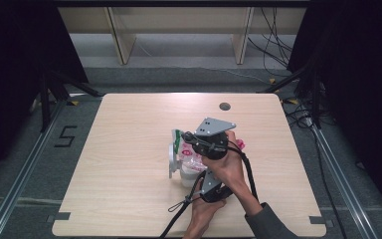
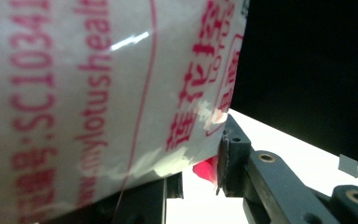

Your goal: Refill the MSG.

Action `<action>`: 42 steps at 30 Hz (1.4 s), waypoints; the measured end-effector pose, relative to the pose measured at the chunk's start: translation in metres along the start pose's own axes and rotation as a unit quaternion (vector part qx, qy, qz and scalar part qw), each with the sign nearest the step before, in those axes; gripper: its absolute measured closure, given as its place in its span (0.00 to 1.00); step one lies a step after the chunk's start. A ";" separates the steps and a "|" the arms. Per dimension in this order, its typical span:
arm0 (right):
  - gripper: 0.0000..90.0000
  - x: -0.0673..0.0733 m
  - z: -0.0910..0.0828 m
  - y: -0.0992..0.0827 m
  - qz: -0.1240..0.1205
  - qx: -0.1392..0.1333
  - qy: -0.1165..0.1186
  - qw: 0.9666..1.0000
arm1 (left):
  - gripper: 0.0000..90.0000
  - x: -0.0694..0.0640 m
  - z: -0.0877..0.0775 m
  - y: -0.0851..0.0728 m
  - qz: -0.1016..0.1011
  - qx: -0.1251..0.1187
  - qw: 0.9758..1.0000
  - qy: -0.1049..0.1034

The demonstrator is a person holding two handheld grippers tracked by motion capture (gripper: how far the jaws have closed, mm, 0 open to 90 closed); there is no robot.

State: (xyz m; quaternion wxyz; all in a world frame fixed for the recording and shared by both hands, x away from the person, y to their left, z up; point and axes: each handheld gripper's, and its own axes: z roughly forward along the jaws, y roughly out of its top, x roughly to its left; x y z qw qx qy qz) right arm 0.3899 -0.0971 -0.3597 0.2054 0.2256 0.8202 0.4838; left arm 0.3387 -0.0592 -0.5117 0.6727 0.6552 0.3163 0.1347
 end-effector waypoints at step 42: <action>1.00 -0.005 -0.002 0.010 -0.012 0.019 0.018 1.000 | 0.83 0.000 0.003 0.009 0.026 0.009 1.000 0.010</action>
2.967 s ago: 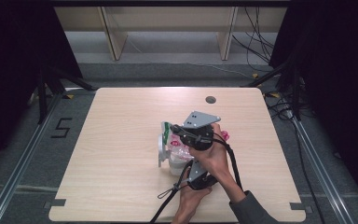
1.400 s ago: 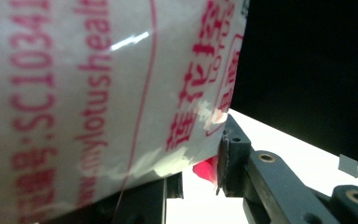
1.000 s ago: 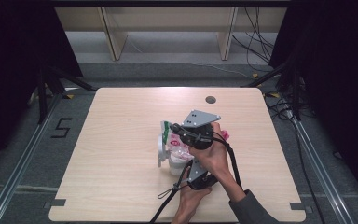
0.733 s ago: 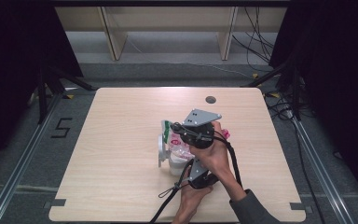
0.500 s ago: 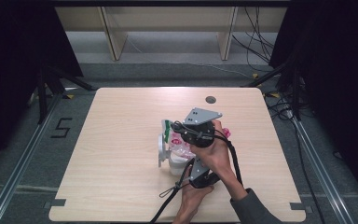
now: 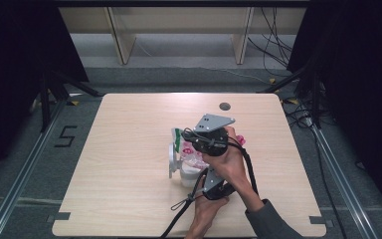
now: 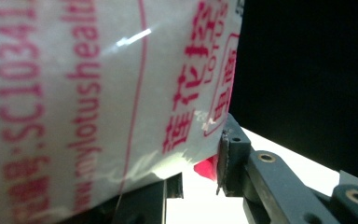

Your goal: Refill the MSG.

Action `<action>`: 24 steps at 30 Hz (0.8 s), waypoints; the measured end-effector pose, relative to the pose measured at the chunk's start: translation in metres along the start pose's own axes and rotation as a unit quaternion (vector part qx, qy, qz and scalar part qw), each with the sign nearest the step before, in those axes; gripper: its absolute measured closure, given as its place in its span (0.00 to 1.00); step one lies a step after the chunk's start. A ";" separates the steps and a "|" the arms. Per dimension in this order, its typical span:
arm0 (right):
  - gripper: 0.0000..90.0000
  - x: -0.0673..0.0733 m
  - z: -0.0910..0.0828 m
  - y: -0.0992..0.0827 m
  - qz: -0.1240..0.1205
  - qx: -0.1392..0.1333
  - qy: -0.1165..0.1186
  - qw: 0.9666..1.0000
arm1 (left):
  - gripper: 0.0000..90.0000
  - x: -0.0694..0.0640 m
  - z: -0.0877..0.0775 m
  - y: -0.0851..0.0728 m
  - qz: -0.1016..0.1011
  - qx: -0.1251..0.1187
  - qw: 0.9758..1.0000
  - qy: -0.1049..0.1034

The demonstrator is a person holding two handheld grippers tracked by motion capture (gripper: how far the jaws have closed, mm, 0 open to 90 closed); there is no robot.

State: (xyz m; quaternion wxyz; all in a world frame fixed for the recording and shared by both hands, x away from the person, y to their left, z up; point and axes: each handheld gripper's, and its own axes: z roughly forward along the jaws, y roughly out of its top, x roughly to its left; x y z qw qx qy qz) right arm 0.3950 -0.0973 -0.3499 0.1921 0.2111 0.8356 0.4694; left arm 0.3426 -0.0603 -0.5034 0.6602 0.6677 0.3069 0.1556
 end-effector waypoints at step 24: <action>1.00 -0.001 0.005 0.003 -0.006 0.012 0.001 1.000 | 0.83 -0.005 0.004 0.000 -0.031 -0.035 0.999 -0.003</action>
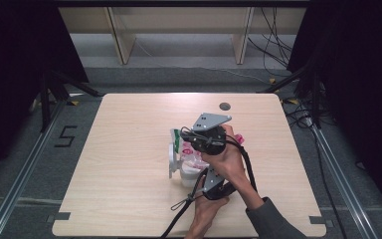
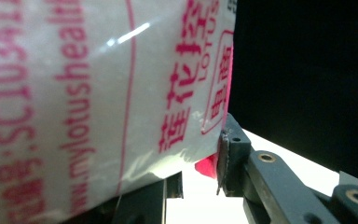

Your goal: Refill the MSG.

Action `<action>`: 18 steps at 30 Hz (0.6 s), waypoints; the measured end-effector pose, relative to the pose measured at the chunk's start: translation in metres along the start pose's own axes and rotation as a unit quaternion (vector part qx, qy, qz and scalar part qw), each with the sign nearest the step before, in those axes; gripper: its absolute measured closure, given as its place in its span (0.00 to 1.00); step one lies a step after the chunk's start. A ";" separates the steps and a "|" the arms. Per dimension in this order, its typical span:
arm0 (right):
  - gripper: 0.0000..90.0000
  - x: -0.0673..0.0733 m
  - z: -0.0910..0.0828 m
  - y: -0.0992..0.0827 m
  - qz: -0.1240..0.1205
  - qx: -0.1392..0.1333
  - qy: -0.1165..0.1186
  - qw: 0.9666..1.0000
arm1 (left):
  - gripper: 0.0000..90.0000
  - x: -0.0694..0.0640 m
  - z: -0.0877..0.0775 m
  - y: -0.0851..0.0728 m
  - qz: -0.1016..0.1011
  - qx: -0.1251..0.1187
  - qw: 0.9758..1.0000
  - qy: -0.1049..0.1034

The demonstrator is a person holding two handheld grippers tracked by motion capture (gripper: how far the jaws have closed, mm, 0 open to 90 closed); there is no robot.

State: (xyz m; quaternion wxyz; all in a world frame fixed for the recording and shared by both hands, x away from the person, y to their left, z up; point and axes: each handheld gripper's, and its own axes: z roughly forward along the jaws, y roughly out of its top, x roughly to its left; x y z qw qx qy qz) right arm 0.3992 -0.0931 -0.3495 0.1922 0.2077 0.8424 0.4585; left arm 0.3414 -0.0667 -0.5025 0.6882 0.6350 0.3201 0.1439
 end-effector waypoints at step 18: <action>1.00 -0.003 0.004 0.006 0.003 0.023 0.002 1.000 | 0.83 -0.001 -0.002 0.002 0.000 0.012 1.000 0.002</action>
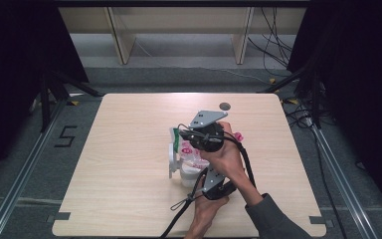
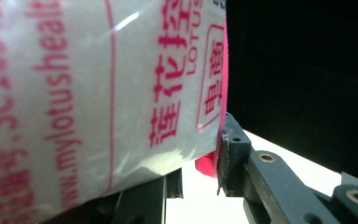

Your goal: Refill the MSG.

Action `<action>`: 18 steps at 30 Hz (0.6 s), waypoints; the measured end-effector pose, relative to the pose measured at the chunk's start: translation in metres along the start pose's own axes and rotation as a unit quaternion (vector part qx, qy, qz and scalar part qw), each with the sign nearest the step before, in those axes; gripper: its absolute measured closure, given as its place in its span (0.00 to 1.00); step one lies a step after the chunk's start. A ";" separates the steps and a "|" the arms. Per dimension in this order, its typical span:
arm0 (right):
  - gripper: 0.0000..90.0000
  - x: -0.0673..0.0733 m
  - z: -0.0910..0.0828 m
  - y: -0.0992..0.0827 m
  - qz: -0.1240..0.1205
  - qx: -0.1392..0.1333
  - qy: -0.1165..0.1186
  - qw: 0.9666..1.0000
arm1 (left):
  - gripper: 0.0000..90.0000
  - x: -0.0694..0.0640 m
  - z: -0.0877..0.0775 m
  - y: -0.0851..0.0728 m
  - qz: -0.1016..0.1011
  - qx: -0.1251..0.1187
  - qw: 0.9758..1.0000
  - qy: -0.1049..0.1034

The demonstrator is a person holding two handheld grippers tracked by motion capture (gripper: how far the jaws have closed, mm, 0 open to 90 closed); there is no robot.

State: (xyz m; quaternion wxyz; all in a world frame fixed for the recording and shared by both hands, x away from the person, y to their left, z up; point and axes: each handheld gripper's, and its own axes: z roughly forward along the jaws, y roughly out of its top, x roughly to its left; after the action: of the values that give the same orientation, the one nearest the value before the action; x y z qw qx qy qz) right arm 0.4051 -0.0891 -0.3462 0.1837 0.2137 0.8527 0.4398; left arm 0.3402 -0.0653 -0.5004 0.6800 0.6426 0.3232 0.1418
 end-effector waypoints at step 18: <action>1.00 -0.001 0.001 0.001 -0.009 -0.001 0.000 1.000 | 0.83 0.001 0.002 -0.001 -0.007 -0.014 1.000 -0.005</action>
State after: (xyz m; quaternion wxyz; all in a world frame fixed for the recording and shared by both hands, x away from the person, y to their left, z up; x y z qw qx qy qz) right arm 0.4064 -0.0883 -0.3461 0.1880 0.2063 0.8540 0.4392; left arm 0.3419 -0.0667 -0.5018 0.6917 0.6311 0.3226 0.1388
